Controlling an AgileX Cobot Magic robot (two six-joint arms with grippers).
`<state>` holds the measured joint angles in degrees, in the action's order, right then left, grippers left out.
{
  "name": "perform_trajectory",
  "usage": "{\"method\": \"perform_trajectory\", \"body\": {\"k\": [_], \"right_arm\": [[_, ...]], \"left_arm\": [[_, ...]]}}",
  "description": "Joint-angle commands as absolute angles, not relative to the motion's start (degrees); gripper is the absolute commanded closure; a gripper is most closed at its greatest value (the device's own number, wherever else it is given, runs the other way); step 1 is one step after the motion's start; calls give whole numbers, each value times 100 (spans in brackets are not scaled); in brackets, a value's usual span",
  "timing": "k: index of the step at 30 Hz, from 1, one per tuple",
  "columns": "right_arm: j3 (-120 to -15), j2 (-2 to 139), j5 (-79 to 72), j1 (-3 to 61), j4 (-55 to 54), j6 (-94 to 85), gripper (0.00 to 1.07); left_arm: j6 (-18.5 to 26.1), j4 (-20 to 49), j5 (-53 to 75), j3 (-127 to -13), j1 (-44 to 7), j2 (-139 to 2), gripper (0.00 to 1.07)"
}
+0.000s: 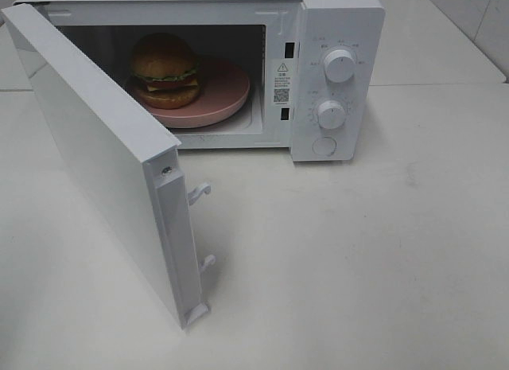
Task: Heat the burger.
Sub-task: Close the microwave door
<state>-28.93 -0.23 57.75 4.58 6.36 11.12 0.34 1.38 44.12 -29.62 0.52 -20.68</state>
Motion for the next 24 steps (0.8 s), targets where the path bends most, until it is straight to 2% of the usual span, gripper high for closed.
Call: {"method": "perform_trajectory", "body": {"k": [1, 4, 6, 7, 9, 10, 11, 14, 18, 24], "right_arm": [[-2865, -178, 5718, 435, 625, 1100, 32], [-2865, -178, 5718, 435, 625, 1100, 32], [-2865, -178, 5718, 435, 619, 1100, 32], [-2865, -178, 5718, 435, 619, 1100, 32], [-2865, -178, 5718, 435, 619, 1100, 32], [-2865, -178, 5718, 435, 619, 1100, 32], [-2865, -178, 5718, 435, 619, 1100, 32], [-2865, -178, 5718, 435, 619, 1100, 32], [-2865, -178, 5718, 435, 607, 1100, 32], [-2865, -178, 5718, 435, 607, 1100, 32]], "left_arm": [[34, 264, 3890, -2836, 52, -2315, 107], [120, 453, 3237, -2624, 52, -2607, 107], [447, 762, 2286, -2320, 52, -2836, 107], [447, 762, 2286, -2320, 52, -2836, 107], [819, 1134, 1375, -2000, 52, -3088, 107], [819, 1134, 1375, -2000, 52, -3088, 107], [1060, 1335, 871, -1811, 52, -3243, 107], [1226, 1507, 281, -1570, 52, -3507, 107], [1226, 1501, -223, -1444, 29, -3827, 107], [1180, 1163, -1278, -1398, -327, -4595, 107]]}}
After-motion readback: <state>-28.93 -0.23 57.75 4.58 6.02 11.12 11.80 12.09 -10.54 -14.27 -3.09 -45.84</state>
